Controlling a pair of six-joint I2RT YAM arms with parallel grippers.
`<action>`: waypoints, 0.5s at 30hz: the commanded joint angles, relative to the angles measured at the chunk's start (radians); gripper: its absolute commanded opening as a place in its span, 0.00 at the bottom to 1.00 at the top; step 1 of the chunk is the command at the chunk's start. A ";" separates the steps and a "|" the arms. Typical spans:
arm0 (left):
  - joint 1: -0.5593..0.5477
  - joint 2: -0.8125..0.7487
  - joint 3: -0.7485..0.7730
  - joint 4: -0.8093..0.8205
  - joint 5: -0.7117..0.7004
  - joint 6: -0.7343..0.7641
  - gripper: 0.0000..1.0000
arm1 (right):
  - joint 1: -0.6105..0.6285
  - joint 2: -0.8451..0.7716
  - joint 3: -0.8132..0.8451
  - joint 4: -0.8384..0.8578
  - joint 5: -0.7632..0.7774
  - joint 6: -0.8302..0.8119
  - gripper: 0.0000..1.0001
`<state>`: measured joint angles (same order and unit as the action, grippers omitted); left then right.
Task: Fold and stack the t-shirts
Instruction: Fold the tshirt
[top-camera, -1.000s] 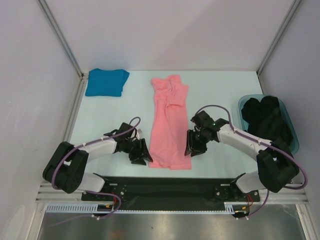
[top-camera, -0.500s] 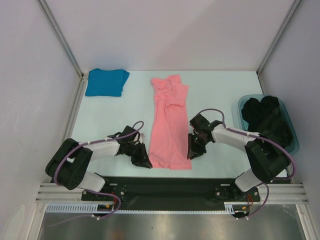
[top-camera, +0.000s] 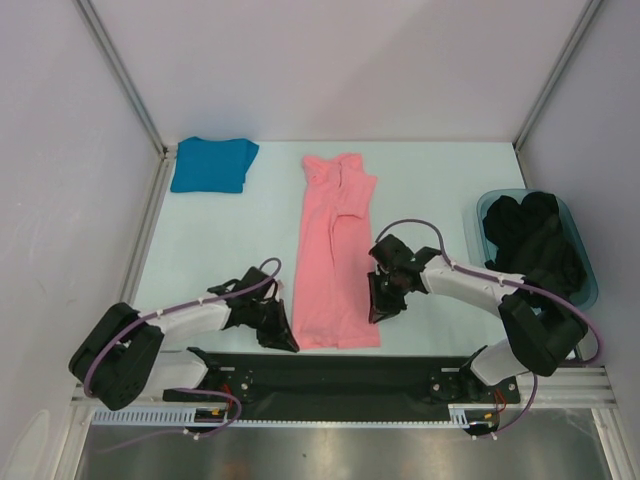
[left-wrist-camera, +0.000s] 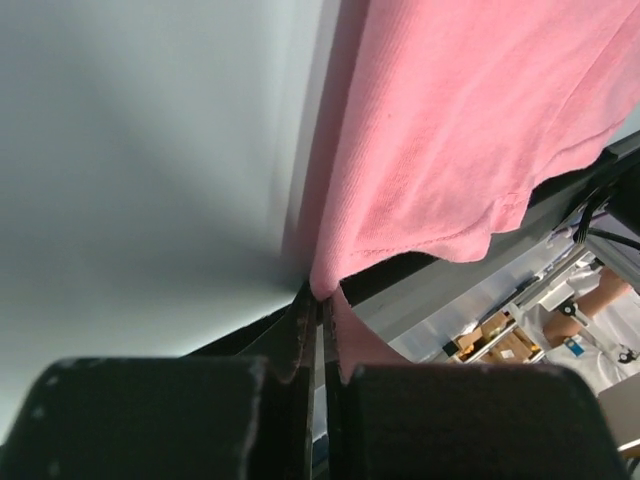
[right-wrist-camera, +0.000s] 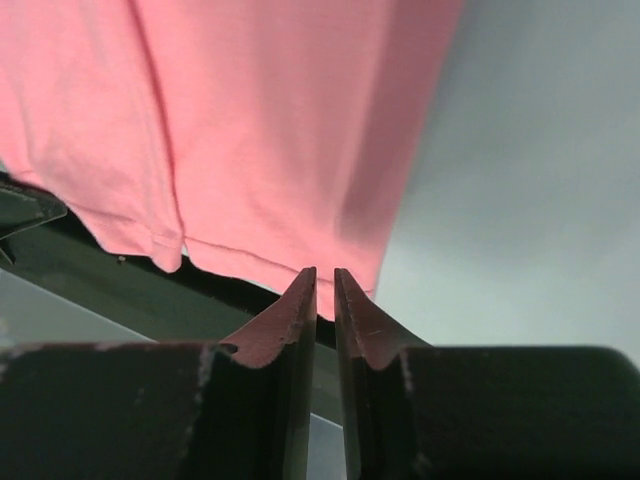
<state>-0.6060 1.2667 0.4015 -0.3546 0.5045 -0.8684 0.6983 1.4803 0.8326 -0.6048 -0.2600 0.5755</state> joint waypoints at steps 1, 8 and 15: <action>-0.015 -0.023 -0.061 -0.076 -0.092 -0.047 0.08 | 0.023 -0.017 -0.004 0.042 -0.019 0.020 0.17; -0.017 -0.026 -0.041 -0.104 -0.107 -0.032 0.19 | 0.029 0.031 -0.073 0.102 -0.067 0.026 0.13; -0.018 -0.081 -0.050 -0.169 -0.153 -0.038 0.00 | 0.041 0.026 -0.174 0.143 -0.082 0.049 0.12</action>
<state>-0.6178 1.1824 0.3752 -0.4541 0.4553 -0.9165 0.7261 1.5021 0.7128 -0.4923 -0.3340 0.6106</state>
